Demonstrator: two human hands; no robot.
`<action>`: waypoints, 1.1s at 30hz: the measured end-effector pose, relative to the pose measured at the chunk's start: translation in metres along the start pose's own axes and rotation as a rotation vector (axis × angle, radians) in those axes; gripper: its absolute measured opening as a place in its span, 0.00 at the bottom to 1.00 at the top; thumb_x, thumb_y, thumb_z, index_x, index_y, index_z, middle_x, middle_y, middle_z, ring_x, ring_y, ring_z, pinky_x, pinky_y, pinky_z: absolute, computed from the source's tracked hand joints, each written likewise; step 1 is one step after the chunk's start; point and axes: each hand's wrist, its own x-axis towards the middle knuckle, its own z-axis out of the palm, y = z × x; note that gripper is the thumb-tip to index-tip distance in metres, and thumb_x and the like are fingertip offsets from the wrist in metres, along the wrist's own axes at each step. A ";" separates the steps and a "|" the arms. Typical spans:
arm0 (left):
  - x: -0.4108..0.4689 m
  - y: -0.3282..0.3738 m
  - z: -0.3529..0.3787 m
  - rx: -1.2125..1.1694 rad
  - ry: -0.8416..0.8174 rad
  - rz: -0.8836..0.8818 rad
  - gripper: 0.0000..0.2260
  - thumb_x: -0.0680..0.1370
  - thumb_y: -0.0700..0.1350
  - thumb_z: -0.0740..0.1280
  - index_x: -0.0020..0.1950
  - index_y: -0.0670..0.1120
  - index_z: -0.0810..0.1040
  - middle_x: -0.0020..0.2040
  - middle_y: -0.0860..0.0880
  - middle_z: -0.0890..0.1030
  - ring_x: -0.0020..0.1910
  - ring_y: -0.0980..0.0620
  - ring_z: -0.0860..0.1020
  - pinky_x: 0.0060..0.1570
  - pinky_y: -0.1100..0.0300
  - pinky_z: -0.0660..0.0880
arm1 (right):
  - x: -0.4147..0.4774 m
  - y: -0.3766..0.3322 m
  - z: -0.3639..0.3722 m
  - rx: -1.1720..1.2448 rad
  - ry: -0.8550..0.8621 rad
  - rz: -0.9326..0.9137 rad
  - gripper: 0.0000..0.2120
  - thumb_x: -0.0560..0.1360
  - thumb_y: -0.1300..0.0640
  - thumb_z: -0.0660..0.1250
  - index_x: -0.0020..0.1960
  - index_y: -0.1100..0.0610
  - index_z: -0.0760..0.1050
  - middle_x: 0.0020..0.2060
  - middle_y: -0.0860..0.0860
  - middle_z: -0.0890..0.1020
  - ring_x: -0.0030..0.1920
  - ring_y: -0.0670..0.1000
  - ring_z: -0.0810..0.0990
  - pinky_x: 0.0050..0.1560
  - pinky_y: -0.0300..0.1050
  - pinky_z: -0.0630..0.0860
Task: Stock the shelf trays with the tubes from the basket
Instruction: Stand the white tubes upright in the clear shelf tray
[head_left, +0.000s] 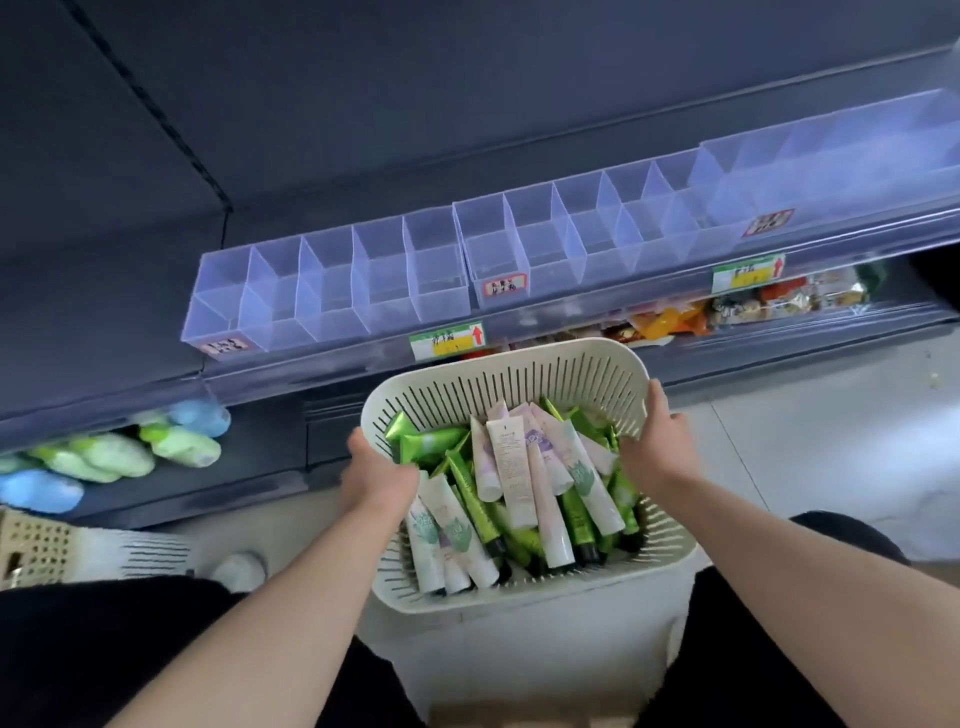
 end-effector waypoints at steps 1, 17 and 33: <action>0.002 0.000 0.002 0.058 0.004 0.008 0.33 0.72 0.44 0.68 0.73 0.51 0.56 0.60 0.42 0.77 0.50 0.41 0.78 0.44 0.52 0.76 | 0.001 0.002 0.003 -0.003 0.037 -0.012 0.37 0.72 0.61 0.61 0.75 0.45 0.46 0.52 0.60 0.72 0.47 0.62 0.75 0.50 0.58 0.78; -0.029 0.006 0.016 0.635 0.128 0.832 0.22 0.76 0.37 0.63 0.70 0.47 0.69 0.68 0.47 0.70 0.67 0.46 0.66 0.63 0.51 0.69 | -0.022 -0.004 0.036 -0.624 0.108 -0.653 0.28 0.76 0.58 0.62 0.74 0.52 0.60 0.74 0.52 0.62 0.75 0.52 0.56 0.74 0.55 0.56; 0.012 0.068 0.012 0.800 0.042 0.902 0.16 0.76 0.37 0.61 0.63 0.48 0.73 0.59 0.48 0.77 0.58 0.46 0.73 0.50 0.51 0.75 | 0.024 -0.056 0.024 -0.691 0.121 -0.789 0.26 0.74 0.59 0.62 0.72 0.52 0.64 0.69 0.52 0.66 0.69 0.55 0.64 0.69 0.53 0.63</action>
